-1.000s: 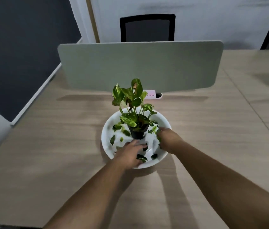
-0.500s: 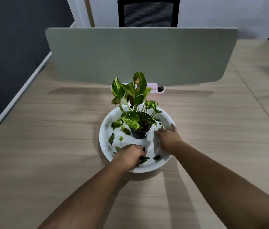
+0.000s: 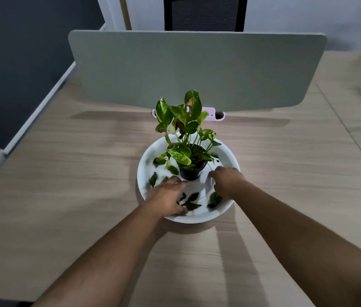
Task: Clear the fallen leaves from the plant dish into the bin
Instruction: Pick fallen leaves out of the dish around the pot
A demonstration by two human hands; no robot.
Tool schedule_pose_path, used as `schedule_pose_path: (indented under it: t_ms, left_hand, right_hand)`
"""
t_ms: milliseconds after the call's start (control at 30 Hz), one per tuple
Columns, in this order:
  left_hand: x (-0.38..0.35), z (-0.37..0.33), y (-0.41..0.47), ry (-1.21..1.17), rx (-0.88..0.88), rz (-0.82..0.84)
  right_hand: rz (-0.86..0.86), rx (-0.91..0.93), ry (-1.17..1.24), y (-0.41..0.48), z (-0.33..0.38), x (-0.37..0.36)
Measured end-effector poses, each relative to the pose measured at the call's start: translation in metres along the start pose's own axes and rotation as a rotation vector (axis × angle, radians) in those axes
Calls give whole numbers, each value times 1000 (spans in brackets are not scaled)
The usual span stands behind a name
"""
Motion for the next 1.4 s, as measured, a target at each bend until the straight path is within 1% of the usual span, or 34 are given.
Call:
schedule_pose_path:
  t_ms: [67,133,233,300,433,567,633,733,833,933,1033,1200,1300,1400]
  left_hand:
    - [-5,-10,2,33,-35,38]
    - [-6,-21,4,39,-58,25]
    - [-7,-27,7,-33,-68,7]
    - [-7,-27,7,-70,-77,-7]
    - [-5,-18,6,-130,-40,-63]
    - [5,-2,0,-116,-37,-120]
    - [11,8,-7,-69,12,-127]
    - [11,12,-13,34,103,-56]
    - [7,0,-8,100,110,15]
    - [3,-5,1,168,100,25]
    - [-2,-2,4,80,92,28]
    - [-5,3,3,-113,47,-34]
    - [-6,2,3,-165,28,-72]
    - [-5,3,2,-202,53,-87]
  right_hand:
    - [26,-20,-30,-3,8,-5]
    - [20,-51,-41,-8,14,-6]
    - [34,-85,-12,-15,20,-9]
    - [51,-96,42,-18,27,-12]
    - [82,-74,183,-17,32,-16]
    - [-3,-125,338,-9,12,-5]
    - [-7,-135,321,-9,7,-1]
    - [38,-144,211,-17,14,-4]
    - [99,-178,165,-22,23,-11]
    - [74,-204,137,-21,28,-13]
    - [77,-213,146,-17,28,-15]
    - [105,-156,284,-15,33,-21]
    - [92,-134,320,-12,36,-25]
    - [92,-147,375,-9,32,-29]
Point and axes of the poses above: each hand's wrist, its own y-axis towards the middle knuckle, its own x-axis out of the back of the hand, z = x × y, the point moved 5 cm from there along y, towards the middle knuckle, and after that the axes turned 2 degrees about -z, right-handed, at the moved point
